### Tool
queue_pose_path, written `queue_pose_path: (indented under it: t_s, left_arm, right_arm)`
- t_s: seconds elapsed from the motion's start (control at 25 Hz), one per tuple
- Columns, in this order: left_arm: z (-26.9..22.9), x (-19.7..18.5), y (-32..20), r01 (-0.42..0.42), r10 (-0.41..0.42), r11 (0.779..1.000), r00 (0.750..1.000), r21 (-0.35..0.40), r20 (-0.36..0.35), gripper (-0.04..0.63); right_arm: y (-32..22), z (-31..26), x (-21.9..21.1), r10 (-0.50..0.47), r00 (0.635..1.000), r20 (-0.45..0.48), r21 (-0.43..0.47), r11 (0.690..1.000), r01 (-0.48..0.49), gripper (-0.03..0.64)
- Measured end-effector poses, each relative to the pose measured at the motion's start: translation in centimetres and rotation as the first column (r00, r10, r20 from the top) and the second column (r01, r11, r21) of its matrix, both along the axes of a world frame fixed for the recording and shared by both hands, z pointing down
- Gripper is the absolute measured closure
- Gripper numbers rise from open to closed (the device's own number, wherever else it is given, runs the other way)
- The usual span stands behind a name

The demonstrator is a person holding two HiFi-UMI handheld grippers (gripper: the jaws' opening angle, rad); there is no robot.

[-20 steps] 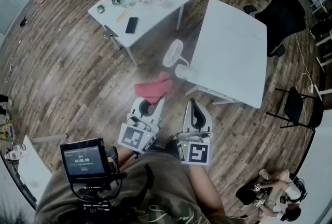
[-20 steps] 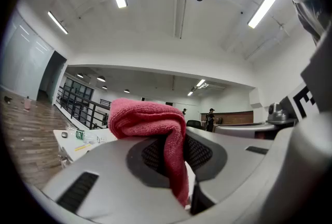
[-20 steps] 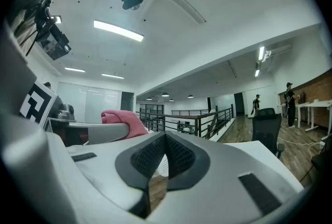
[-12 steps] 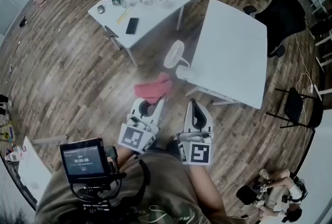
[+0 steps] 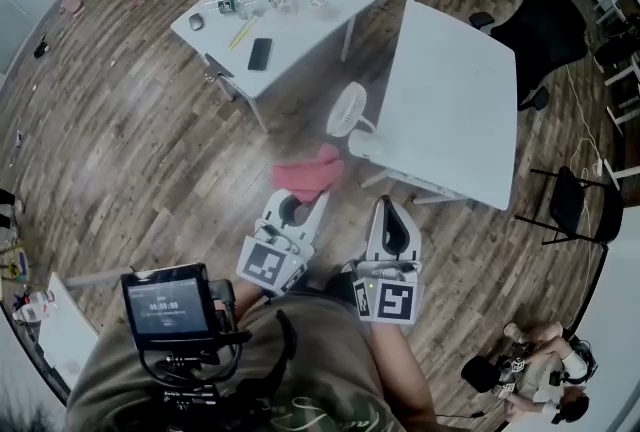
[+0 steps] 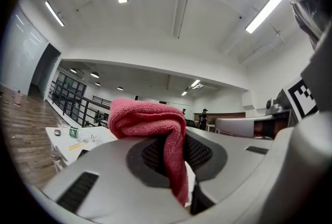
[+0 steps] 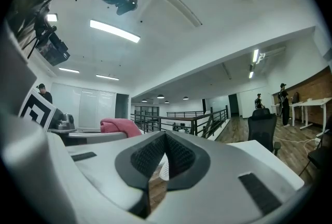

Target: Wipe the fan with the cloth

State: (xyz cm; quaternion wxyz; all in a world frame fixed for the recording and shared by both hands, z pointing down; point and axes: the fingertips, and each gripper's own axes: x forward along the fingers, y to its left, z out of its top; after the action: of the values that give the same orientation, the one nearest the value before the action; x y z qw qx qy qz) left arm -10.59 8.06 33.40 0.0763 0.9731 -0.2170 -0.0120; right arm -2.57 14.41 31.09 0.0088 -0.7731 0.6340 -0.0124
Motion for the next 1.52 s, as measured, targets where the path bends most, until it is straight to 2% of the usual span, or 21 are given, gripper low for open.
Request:
queue_pose_path:
  t_s: [0.36, 0.6, 0.8, 1.0, 1.12, 1.28, 1.36, 1.4, 1.52]
  left_arm:
    - [0.7, -0.2, 0.0, -0.081, 0.081, 0.997, 0.997, 0.015, 0.011, 0.526]
    - [1.8, 1.0, -0.2, -0.086, 0.086, 0.996, 0.996, -0.004, -0.003, 0.525]
    - [3.3, 3.1, -1.4, -0.029, 0.029, 0.999, 0.999, -0.016, 0.023, 0.525]
    - [4.8, 7.1, -1.4, 0.010, -0.009, 1.000, 0.998, -0.012, 0.061, 0.525]
    - [5.7, 8.9, -1.8, 0.054, -0.053, 0.998, 0.997, -0.012, 0.056, 0.525]
    - [6.3, 8.3, -3.9, 0.135, -0.134, 0.991, 0.990, -0.011, 0.044, 0.525]
    - [6.1, 7.5, -6.0, 0.159, -0.160, 0.986, 0.987, 0.040, 0.019, 0.525]
    - [6.0, 7.1, -7.0, 0.160, -0.161, 0.985, 0.987, 0.059, 0.016, 0.525]
    - [5.1, 6.9, -9.7, 0.126, -0.128, 0.991, 0.991, 0.035, 0.049, 0.525]
  right_arm:
    - [0.0, 0.0, -1.2, 0.069, 0.998, -0.011, 0.019, 0.997, -0.069, 0.612]
    - [-0.5, 0.6, 0.2, 0.075, 0.997, -0.007, 0.016, 0.997, -0.075, 0.612]
    - [-1.5, 1.7, 3.0, 0.037, 0.999, -0.002, 0.000, 0.999, -0.037, 0.612]
    - [-2.5, 1.7, 7.1, -0.031, 0.999, -0.015, -0.015, 0.999, 0.030, 0.612]
    - [-3.4, 1.8, 9.5, -0.075, 0.996, -0.038, -0.015, 0.997, 0.074, 0.612]
    - [-4.6, 2.6, 11.8, -0.089, 0.994, -0.066, -0.027, 0.996, 0.088, 0.612]
    - [-5.2, 2.9, 12.4, -0.078, 0.995, -0.065, -0.038, 0.996, 0.076, 0.612]
    - [-5.4, 3.0, 12.5, -0.070, 0.996, -0.062, -0.042, 0.997, 0.068, 0.612]
    - [-7.0, 3.1, 11.8, -0.049, 0.997, -0.058, -0.048, 0.998, 0.047, 0.612]
